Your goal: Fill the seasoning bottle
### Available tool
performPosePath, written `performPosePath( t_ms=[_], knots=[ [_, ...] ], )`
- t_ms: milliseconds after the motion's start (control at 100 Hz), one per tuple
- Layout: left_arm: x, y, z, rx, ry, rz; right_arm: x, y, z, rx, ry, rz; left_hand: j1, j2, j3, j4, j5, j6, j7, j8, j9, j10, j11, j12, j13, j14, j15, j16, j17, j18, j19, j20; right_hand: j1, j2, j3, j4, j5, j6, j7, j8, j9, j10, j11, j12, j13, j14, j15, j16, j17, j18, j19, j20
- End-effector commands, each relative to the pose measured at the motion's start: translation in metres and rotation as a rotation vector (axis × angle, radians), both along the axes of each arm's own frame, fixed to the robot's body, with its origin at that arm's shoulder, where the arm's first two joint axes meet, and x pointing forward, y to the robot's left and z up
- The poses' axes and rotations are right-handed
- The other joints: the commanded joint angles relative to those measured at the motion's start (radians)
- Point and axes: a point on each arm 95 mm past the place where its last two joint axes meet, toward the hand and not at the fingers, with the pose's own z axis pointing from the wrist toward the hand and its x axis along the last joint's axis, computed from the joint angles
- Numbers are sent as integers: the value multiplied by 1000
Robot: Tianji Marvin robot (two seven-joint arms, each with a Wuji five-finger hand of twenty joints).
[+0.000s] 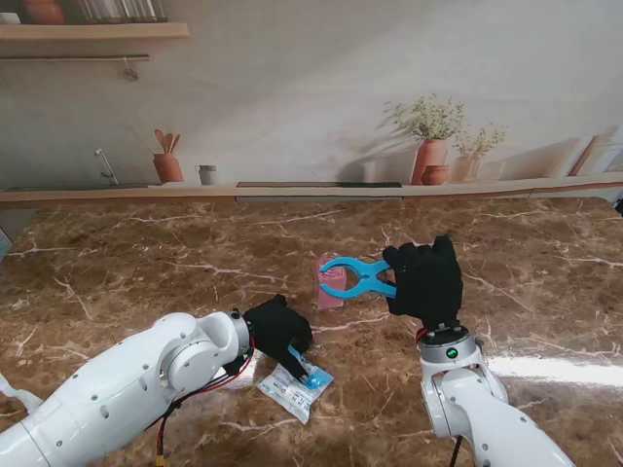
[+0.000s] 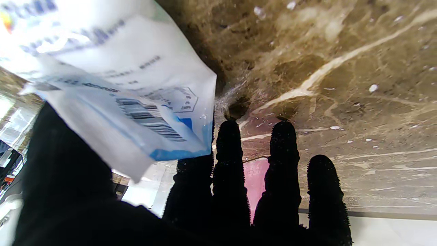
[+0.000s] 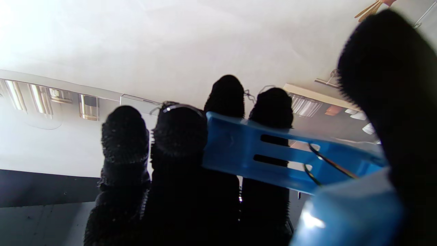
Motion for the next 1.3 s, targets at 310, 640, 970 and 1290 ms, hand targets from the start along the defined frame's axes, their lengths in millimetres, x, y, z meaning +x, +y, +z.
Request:
performPosePath(
  t_ms=[310, 640, 970, 1290],
  knots=[
    [-5, 9, -18, 64, 11, -24, 0, 0, -2, 6, 15, -4, 74, -254, 553, -95, 100, -66, 235, 158, 185, 42, 26, -68, 78, -4, 29, -18, -29, -25, 4, 6, 101, 139, 43, 41, 164, -141, 350, 172, 179, -119, 553, 76, -12, -70, -13, 19, -12, 8, -9, 26],
    [-4, 6, -18, -38, 44, -9, 0, 0, -2, 4, 13, -9, 181, -293, 733, -22, 45, -186, 295, 325, 690, 26, -52, -126, 456, -46, 158, -31, 140, -65, 186, 43, 103, 141, 42, 42, 162, -142, 351, 175, 178, -119, 552, 73, -12, -71, -15, 17, -13, 8, -10, 25],
    [-3, 5, -18, -204, 53, 37, -1, 0, -3, -2, 23, -8, 220, -295, 750, -105, -90, 74, -180, -271, 723, -72, -153, -80, 524, -87, 147, -114, 225, -225, 245, -52, 106, 134, 46, 42, 163, -137, 353, 178, 180, -118, 554, 70, -8, -70, -14, 16, -10, 10, -8, 26],
    [-2, 7, -18, -212, 35, 27, -2, -1, -4, -7, 24, -9, 210, -324, 865, -110, 288, -200, 111, -384, 747, 0, -115, 24, 472, -35, 174, -56, 171, -229, 219, -72, 106, 134, 47, 42, 163, -138, 352, 180, 180, -119, 554, 69, -8, -70, -14, 16, -10, 10, -8, 26]
  ],
)
